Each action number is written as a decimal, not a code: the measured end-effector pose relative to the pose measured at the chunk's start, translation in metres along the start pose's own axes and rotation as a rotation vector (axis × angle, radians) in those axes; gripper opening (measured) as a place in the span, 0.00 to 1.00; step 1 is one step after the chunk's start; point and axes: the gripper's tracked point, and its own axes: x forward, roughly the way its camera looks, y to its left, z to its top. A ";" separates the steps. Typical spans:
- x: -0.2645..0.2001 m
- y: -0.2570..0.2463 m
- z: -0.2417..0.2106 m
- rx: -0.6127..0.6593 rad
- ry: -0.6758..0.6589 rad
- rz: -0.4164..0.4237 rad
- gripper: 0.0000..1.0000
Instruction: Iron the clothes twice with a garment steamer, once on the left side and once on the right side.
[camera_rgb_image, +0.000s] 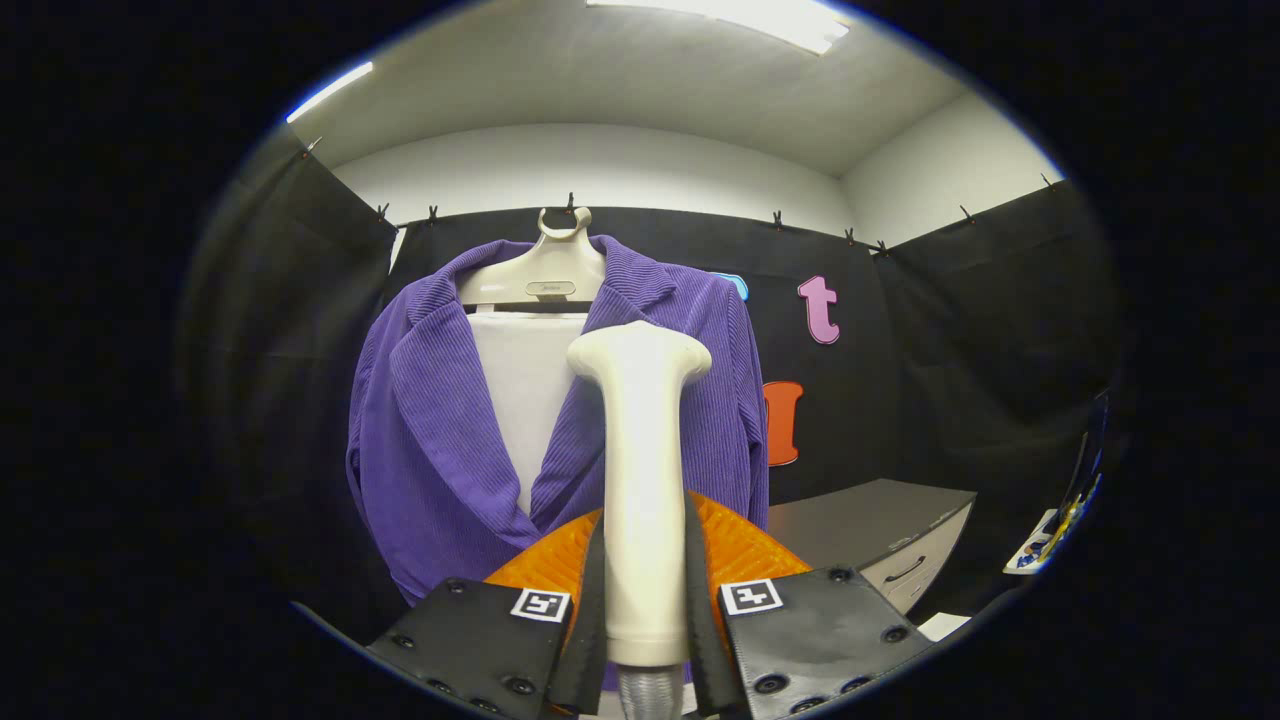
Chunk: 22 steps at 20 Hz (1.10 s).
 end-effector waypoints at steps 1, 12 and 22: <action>0.001 0.000 -0.002 0.005 -0.002 0.002 0.41; -0.010 -0.005 -0.046 0.014 0.020 -0.005 0.41; -0.027 -0.017 -0.101 0.009 0.063 0.004 0.41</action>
